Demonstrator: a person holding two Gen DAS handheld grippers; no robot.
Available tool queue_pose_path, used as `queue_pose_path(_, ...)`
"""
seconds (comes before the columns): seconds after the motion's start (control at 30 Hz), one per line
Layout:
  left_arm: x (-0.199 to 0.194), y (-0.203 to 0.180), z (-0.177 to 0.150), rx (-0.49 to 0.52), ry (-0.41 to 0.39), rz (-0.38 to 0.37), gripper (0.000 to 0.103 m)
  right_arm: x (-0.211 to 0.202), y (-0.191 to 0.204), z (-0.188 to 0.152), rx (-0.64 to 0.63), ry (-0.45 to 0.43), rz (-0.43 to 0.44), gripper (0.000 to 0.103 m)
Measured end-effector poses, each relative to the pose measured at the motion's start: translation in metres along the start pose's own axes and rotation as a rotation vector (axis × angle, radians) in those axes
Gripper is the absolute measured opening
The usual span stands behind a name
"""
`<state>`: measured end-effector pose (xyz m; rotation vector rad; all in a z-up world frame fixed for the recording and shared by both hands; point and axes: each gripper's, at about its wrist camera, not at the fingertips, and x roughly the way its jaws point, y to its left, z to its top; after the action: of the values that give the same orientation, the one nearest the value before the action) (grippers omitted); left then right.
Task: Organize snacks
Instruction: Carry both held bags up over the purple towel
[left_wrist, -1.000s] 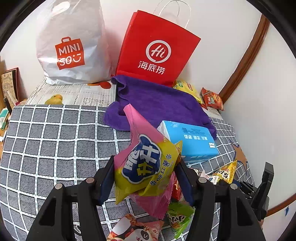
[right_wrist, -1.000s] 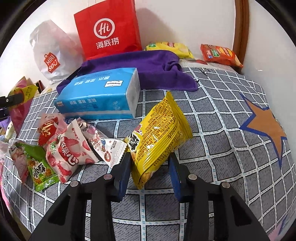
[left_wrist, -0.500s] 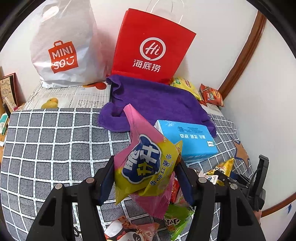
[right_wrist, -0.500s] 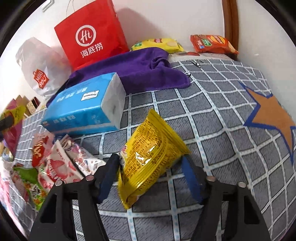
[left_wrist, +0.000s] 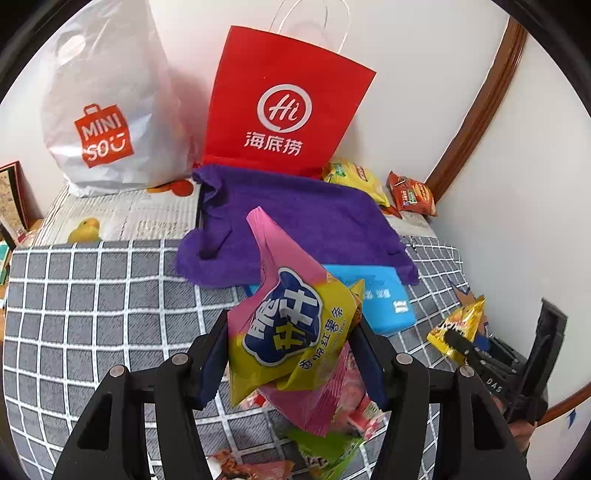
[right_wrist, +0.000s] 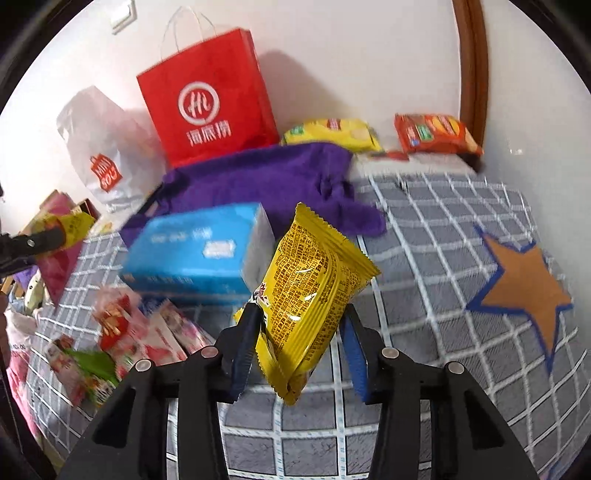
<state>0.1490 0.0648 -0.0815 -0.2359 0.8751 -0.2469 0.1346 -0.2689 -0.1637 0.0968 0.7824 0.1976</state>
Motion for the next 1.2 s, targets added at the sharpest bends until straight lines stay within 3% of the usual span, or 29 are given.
queue_pose_path(0.37, 0.007, -0.014, 0.047, 0.029, 0.013, -0.006, 0.059, -0.008, 0.038, 0.086, -0.047, -0.075, 0.04, 0.044)
queue_pose_path(0.7, 0.03, -0.003, 0.09, 0.037, 0.018, 0.049, 0.059, 0.027, 0.068, 0.154, -0.097, -0.095, 0.053, 0.044)
queue_pose_path(1.2, 0.093, 0.028, 0.137, 0.029, 0.072, 0.072, 0.059, 0.108, 0.049, 0.192, -0.08, -0.043, 0.008, 0.044)
